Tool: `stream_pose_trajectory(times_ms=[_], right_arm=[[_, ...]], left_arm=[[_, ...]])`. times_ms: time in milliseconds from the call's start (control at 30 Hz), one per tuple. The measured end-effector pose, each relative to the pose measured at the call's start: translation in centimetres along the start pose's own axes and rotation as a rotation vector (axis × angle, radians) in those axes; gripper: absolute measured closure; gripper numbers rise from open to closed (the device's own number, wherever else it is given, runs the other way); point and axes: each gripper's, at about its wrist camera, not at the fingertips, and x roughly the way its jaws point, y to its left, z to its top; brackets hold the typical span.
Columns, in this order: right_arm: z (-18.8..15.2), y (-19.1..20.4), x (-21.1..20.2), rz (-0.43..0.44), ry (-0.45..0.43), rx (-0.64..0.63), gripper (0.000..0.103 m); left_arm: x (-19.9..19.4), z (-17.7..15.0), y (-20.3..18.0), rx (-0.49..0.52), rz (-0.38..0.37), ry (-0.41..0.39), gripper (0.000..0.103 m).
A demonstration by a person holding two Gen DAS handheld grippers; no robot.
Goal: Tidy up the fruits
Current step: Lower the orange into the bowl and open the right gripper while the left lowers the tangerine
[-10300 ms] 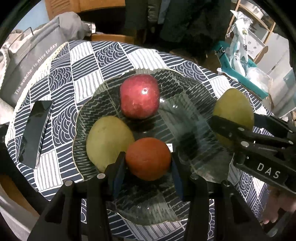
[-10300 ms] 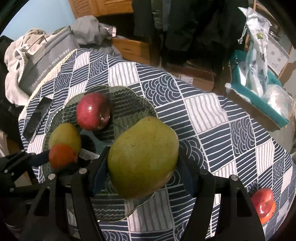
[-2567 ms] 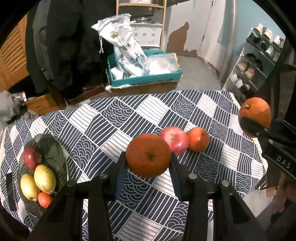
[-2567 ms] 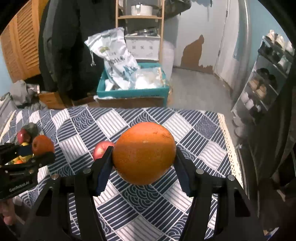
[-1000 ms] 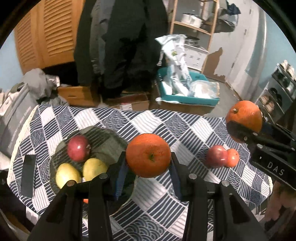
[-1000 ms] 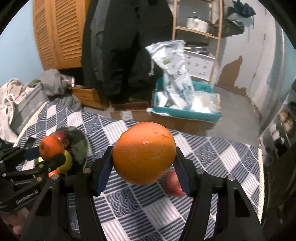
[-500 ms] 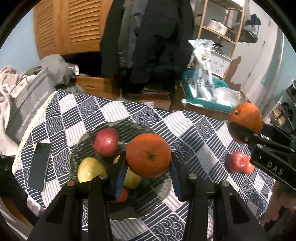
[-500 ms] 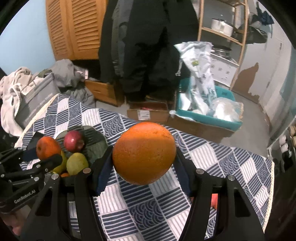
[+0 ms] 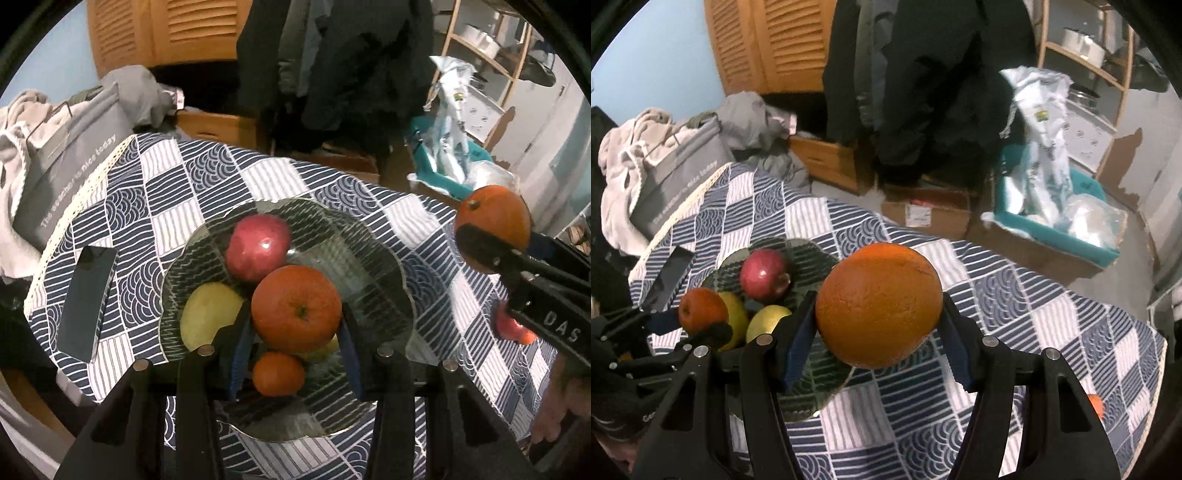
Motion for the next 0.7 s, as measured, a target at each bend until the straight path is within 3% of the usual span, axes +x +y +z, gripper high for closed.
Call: stream_pose_trajectory(times_ms=[433, 700], right_arm=[[-0.5, 2.5, 6.2, 0.052, 0.121, -0.061, 0.040], [-0.9, 3.5, 7.8, 0.075, 0.164, -0.073, 0.040]], left_arm=[[3.3, -0.3, 2.2, -0.045, 0.015, 0.082, 0.058], [4.0, -0.6, 2.4, -0.035, 0.031, 0.103, 0.058]])
